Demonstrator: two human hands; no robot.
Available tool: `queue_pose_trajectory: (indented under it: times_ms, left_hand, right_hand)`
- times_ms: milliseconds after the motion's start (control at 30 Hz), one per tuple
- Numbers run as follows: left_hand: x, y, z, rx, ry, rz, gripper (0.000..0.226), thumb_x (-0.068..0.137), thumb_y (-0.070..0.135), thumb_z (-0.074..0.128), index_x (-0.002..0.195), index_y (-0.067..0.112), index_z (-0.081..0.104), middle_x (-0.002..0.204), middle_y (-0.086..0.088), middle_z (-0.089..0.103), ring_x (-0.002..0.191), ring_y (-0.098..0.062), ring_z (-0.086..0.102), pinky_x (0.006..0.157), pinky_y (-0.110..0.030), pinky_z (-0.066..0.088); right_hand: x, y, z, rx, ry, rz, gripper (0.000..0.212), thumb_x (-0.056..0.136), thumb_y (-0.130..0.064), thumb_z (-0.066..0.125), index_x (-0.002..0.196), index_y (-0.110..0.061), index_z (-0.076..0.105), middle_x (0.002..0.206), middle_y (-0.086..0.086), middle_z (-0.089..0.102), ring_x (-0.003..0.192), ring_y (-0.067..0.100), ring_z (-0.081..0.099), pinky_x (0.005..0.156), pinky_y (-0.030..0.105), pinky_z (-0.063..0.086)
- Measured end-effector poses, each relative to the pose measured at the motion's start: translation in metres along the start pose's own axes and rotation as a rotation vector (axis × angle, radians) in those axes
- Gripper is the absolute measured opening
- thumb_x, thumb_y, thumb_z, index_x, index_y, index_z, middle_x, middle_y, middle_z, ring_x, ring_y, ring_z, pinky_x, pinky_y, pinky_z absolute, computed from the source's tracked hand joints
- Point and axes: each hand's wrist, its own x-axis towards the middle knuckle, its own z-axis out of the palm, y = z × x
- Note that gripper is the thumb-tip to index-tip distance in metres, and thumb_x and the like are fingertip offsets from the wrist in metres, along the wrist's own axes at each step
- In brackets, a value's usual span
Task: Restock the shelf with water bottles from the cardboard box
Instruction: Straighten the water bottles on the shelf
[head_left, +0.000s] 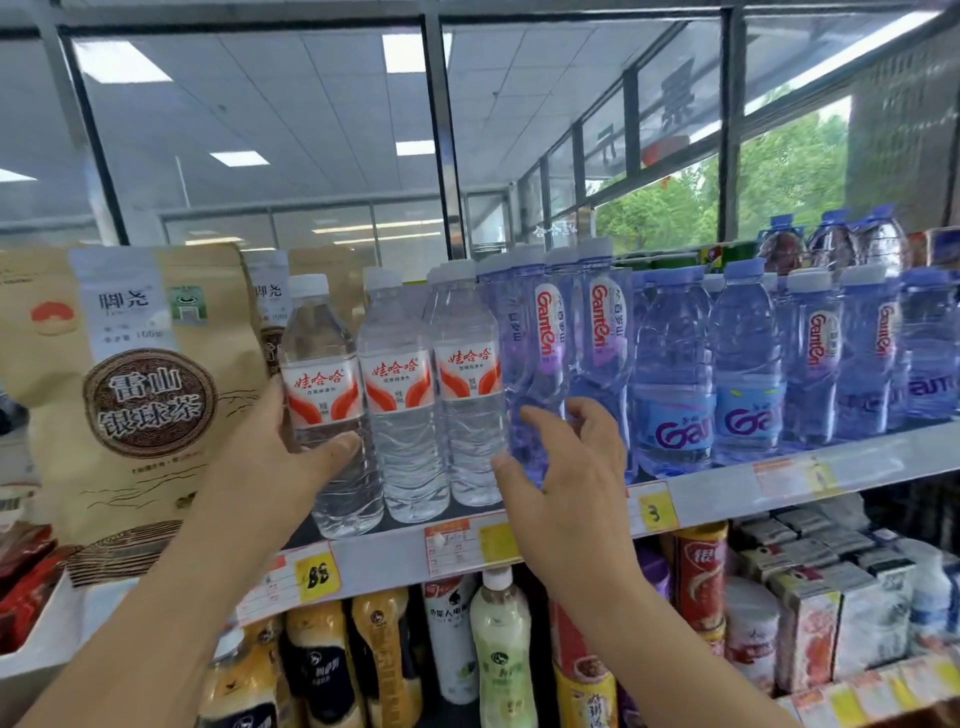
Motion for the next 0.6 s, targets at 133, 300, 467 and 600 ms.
queue_pose_trajectory:
  times_ms: [133,300,467,600]
  left_hand:
    - [-0.003,0.011,0.012,0.06,0.05,-0.037,0.051,0.079,0.021,0.08,0.117,0.041,0.053,0.103,0.016,0.07,0.099,-0.011,0.065,0.087,-0.043,0.051]
    - [-0.013,0.023,0.016,0.077,0.092,-0.066,0.048,0.08,0.023,0.079,0.118,0.035,0.054,0.105,0.012,0.069,0.098,-0.015,0.064,0.085,-0.043,0.05]
    - [-0.03,0.042,0.023,0.218,0.165,0.015,0.036,0.082,0.033,0.075,0.108,0.036,0.049,0.103,0.003,0.064,0.095,-0.022,0.061,0.082,-0.049,0.05]
    - [-0.039,0.058,0.024,0.372,0.164,0.025,0.058,0.082,0.04,0.072,0.134,0.026,0.051,0.129,-0.006,0.058,0.119,-0.029,0.053,0.098,-0.053,0.045]
  right_hand:
    - [0.002,0.006,-0.007,-0.037,-0.098,0.024,0.053,0.096,-0.042,0.056,0.146,-0.029,0.042,0.154,0.0,0.015,0.142,0.02,0.016,0.109,0.032,0.029]
    - [0.0,0.005,-0.011,-0.057,-0.178,0.013,0.053,0.1,-0.04,0.049,0.15,-0.029,0.035,0.157,0.002,0.008,0.145,0.022,0.01,0.112,0.036,0.028]
    - [-0.003,0.005,-0.018,-0.062,-0.237,0.013,0.055,0.1,-0.039,0.049,0.151,-0.024,0.033,0.156,0.005,0.008,0.144,0.024,0.01,0.115,0.035,0.022]
    - [-0.011,0.007,-0.031,-0.043,-0.23,0.036,0.055,0.099,-0.039,0.051,0.149,-0.022,0.037,0.156,0.004,0.012,0.144,0.024,0.014,0.116,0.035,0.023]
